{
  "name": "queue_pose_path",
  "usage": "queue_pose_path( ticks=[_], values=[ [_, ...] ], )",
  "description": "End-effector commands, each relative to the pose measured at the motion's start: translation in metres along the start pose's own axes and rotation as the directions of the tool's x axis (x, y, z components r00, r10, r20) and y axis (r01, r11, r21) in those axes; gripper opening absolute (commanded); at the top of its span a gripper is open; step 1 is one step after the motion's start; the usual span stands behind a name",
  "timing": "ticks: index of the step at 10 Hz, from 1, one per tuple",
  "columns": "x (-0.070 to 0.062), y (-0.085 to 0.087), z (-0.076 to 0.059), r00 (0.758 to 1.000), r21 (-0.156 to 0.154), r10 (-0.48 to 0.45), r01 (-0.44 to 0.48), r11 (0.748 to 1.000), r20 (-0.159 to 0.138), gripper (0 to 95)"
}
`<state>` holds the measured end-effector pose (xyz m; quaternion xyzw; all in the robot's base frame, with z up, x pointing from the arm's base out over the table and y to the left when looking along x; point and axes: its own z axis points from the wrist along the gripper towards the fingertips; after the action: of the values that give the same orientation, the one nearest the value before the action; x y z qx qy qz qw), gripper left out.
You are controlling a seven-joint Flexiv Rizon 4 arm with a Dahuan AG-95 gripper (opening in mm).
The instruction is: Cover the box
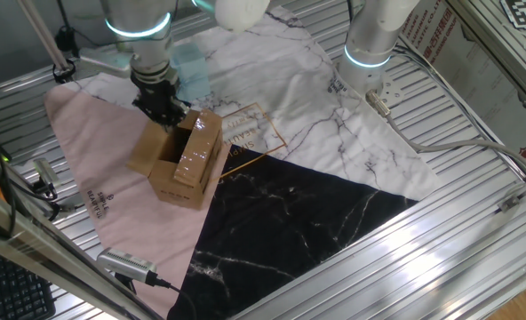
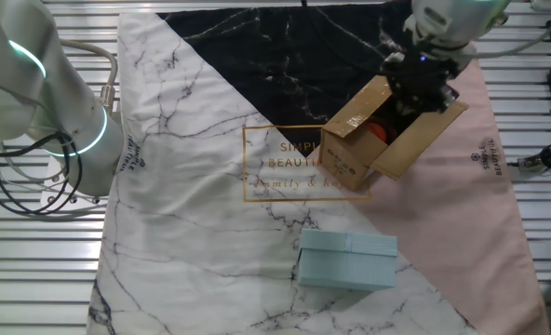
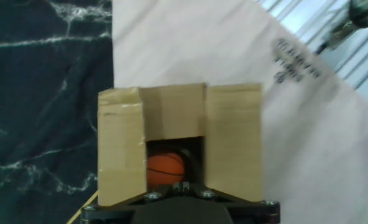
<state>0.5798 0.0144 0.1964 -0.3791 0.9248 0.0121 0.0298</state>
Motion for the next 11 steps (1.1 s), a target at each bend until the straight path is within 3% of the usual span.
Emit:
queue_pose_path(
  ticks=[1,3,11],
  values=[
    [-0.0057,-0.0026,-0.0002,1.000,0.002,0.006,-0.006,1.000,-0.001,0.0],
    [-0.0141,-0.0058,-0.0023,1.000,0.000,0.009,-0.009,1.000,-0.004,0.0],
    [-0.0145,-0.0062,-0.0010,1.000,0.000,-0.005,0.005,1.000,-0.001,0.0]
  ],
)
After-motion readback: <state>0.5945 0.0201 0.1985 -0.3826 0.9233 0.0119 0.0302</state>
